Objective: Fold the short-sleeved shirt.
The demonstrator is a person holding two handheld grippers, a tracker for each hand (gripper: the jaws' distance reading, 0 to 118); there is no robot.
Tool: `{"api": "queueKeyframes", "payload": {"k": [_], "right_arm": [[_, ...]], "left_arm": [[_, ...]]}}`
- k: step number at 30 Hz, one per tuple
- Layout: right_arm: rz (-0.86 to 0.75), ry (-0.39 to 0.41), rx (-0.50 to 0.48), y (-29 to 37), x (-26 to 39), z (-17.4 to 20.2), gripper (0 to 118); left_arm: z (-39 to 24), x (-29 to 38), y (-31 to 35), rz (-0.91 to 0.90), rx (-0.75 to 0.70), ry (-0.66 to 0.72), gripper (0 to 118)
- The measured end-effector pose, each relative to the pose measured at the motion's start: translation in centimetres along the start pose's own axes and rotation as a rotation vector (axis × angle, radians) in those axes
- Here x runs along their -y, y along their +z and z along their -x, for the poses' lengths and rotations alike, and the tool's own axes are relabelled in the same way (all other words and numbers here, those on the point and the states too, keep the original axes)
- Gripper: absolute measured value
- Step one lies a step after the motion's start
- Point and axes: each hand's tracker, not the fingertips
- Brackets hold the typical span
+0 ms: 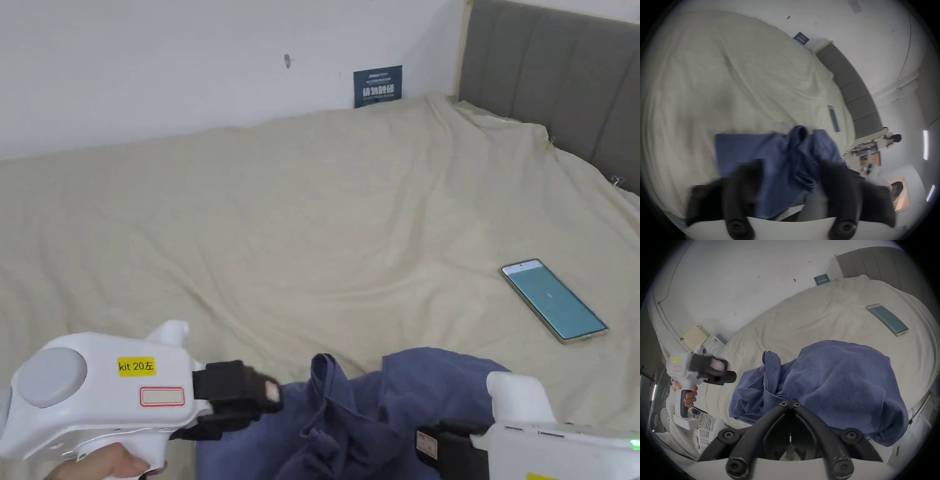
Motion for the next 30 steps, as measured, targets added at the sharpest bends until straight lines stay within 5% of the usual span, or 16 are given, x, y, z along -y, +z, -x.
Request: {"api": "queueKeyframes", "payload": {"k": [3,12,22,25,30], "right_arm": [[-0.018,-0.01,-0.006,0.5,0.1,-0.1,0],[-0.033,-0.003,0.01,1.6,0.4,-0.4,0],[-0.061,-0.049,0.009,2.7,0.5,-1.7,0],[-0.061,-0.053,0.026,3.0,0.3,-1.8,0],[-0.077,-0.045,0.024,4.1,0.4,-1.6,0]], "left_arm": [[0.5,0.9,-2.0,0.028,-0.119,-0.04,11],[-2.2,1.9,-6.5,0.099,-0.103,-0.098,3],[-6.6,1.6,-10.5,0.203,0.134,-0.089,3],[-7.9,1.9,-11.6,0.24,0.106,-0.113,3],[-6.7,1.9,-8.2,0.212,0.187,-0.086,3]]}}
